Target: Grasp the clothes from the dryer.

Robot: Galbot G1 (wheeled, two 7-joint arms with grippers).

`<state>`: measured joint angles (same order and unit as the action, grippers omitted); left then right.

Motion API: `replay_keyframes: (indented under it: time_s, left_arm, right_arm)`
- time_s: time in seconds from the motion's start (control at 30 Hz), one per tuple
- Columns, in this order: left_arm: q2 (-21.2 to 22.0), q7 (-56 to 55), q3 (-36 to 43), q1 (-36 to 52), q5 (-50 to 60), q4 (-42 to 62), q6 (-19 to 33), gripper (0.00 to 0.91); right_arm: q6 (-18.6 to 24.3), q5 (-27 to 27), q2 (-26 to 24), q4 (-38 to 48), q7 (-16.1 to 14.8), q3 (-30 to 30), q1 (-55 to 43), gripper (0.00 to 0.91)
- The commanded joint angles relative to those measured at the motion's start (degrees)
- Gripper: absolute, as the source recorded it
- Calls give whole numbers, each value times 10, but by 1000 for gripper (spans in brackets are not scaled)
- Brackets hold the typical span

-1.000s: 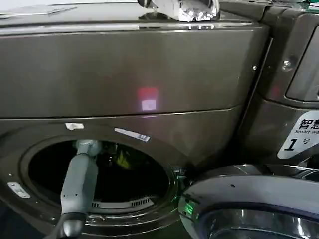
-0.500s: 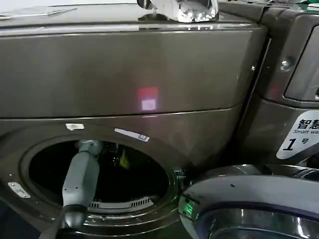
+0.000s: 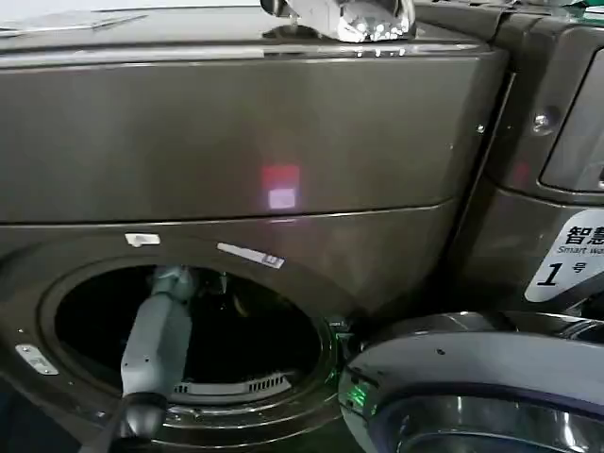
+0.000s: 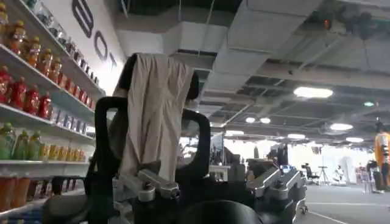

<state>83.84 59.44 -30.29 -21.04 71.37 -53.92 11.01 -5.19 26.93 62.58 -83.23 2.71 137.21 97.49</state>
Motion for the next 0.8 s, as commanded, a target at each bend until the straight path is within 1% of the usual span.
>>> replay_keyframes:
  time_s: [0.03, 0.13, 0.27, 0.4, 0.47, 0.5, 0.57, 0.67, 0.8]
  left_arm:
    - [12, -251, -6, -48, -159, -102, -117, 0]
    - [24, -344, -6, -71, -243, -139, -185, 0]
    - [35, -439, -13, -103, -352, -176, -233, 0]
    - [40, -535, -16, -133, -470, -209, -257, 0]
    - [40, -558, -12, -152, -511, -234, -262, 0]
    - [42, -563, -11, -164, -532, -249, -273, 0]
    - [45, -572, -13, -176, -546, -272, -282, 0]
    - [48, -599, -14, -184, -580, -282, -288, 0]
    - [50, -608, -18, -191, -601, -288, -289, 0]
  right_arm:
    - [-7, 1, 3, -35, -11, -4, -3, 907]
    - [-5, -2, 7, -40, -10, -16, -8, 907]
    - [-4, -3, 8, -42, -11, -21, -10, 907]
    - [-5, -1, 8, -42, -21, -19, -10, 907]
    - [-15, 0, 9, -46, -16, -20, -12, 907]
    - [-10, 7, 10, -47, -16, -22, -13, 907]
    - [0, 12, 12, -47, -15, -28, -16, 907]
    - [-3, 11, 12, -49, -12, -31, -20, 907]
    - [0, 9, 13, -47, -14, -27, -18, 907]
